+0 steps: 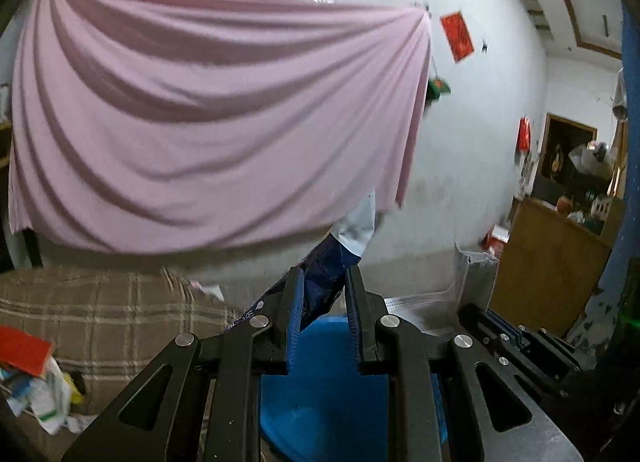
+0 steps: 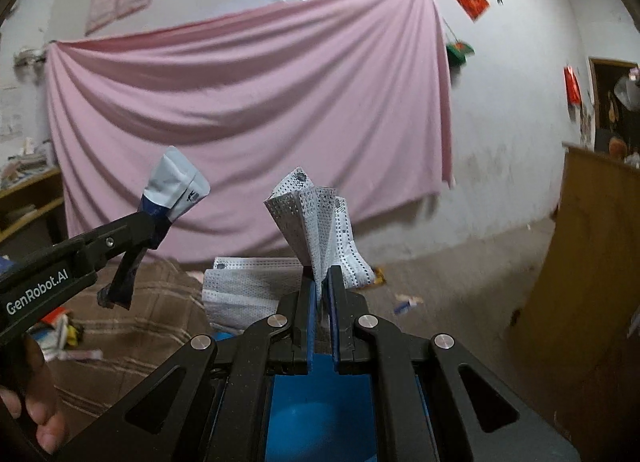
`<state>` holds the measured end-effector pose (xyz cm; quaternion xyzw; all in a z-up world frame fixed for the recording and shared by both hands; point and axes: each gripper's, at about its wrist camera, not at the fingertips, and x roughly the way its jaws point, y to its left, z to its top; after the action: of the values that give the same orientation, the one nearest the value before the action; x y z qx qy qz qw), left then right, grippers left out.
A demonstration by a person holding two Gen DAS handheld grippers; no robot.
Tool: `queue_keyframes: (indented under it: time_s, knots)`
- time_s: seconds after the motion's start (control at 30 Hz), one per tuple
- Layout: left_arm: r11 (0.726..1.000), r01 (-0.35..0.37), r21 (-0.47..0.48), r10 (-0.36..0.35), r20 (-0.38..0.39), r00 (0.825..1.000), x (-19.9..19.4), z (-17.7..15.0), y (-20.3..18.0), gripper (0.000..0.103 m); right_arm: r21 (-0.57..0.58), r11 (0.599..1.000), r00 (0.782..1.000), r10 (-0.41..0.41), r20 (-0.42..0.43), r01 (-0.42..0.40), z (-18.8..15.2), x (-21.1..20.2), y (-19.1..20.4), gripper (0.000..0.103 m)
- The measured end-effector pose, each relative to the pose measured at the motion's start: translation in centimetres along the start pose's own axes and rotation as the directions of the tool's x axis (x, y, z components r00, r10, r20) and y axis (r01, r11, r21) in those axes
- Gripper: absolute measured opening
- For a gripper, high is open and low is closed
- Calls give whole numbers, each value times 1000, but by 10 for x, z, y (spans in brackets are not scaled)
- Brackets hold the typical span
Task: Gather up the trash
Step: 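Carry mask and wrapper to the blue basin and open both grippers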
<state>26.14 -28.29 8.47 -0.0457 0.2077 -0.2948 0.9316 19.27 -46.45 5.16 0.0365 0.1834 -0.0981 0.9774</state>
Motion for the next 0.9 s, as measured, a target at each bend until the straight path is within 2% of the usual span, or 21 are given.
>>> queue_keyframes:
  time_s: [0.1,0.37,0.57,0.63,0.7,0.9]
  knots:
    - [1000,-16,-5,16,-103,995,23,-6,-2,17,17,1000,998,-1,-70,2,-14,12,-8,4]
    - [995,-21,-99,-6,-272,962,61,-22,17,18,43,999,979,29,-203,-21,-36,34,-11,5]
    - [992,-8,-128,-33,-314,949,67,-11,27,19,58,998,966,45,-253,-31,-45,43,-15,6]
    - [991,-15,-132,-29,-323,946,69,-10,29,30,69,997,963,45,-265,-28,-44,45,-17,6]
    - [990,-23,-141,-24,-323,946,71,-7,32,36,81,996,960,52,-276,-30,-41,51,-22,6]
    - [988,-44,-148,-5,-316,949,65,-7,37,37,99,995,955,51,-293,-23,-34,62,-25,10]
